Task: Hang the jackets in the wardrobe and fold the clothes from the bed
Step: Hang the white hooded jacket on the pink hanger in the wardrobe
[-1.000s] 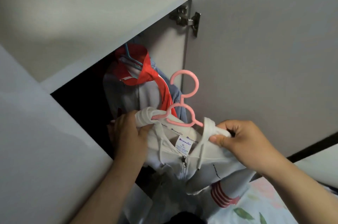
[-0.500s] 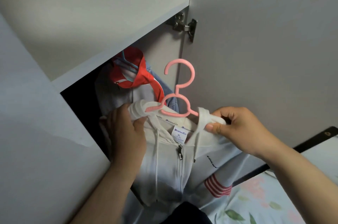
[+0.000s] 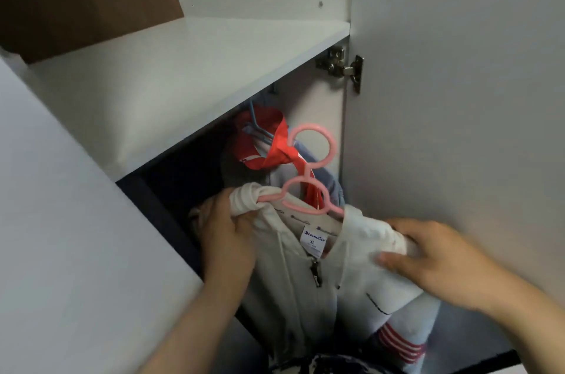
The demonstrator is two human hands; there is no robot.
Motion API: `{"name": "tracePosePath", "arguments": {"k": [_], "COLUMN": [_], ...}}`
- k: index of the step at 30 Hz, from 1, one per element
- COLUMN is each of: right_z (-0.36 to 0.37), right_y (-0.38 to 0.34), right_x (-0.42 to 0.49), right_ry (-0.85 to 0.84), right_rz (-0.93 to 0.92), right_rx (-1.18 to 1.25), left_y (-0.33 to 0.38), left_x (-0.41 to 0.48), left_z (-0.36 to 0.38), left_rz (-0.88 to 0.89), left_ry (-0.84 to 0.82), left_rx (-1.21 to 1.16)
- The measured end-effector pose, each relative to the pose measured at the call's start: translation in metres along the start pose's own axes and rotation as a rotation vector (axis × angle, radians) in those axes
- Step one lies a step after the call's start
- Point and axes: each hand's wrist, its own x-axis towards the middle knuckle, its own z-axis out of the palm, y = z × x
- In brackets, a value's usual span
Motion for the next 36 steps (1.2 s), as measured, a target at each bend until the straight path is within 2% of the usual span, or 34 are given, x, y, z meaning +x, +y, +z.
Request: {"name": "tracePosePath", "arguments": {"k": [7, 12, 16, 20, 22, 25, 29, 32, 36], "right_z": [0.023, 0.028, 0.033, 0.032, 0.032, 0.037, 0.049, 0.051, 0.048], "right_y": [0.01, -0.003, -0.016, -0.028, -0.028, -0.026, -0.027, -0.029, -0.035], "right_x": [0.015, 0.045, 0.077, 0.107, 0.118, 0.13, 0.139, 0.142, 0.145], "right_ry": [0.236, 0.294, 0.316, 0.308, 0.32, 0.345, 0.374, 0.37, 0.355], "right_rz": [-0.11, -0.196, -0.151, -0.129, -0.133, -0.12, -0.111, -0.105, -0.107], "right_rx": [0.282, 0.307, 0.278, 0.253, 0.245, 0.285, 0.342, 0.348, 0.324], "left_y": [0.015, 0.019, 0.018, 0.025, 0.028, 0.027, 0.03, 0.043, 0.039], "left_x": [0.014, 0.026, 0.047, 0.067, 0.073, 0.078, 0.103, 0.126, 0.14], "left_z": [-0.006, -0.004, 0.003, 0.014, 0.022, 0.03, 0.031, 0.028, 0.024], "left_rz": [-0.008, -0.174, -0.326, -0.27, -0.166, 0.006, 0.072, 0.012, -0.152], "left_ry": [0.01, 0.037, 0.082, 0.17, 0.208, 0.18, 0.135, 0.146, 0.187], "left_rx": [0.044, -0.07, -0.059, 0.005, 0.081, 0.35, 0.515, 0.535, 0.567]}}
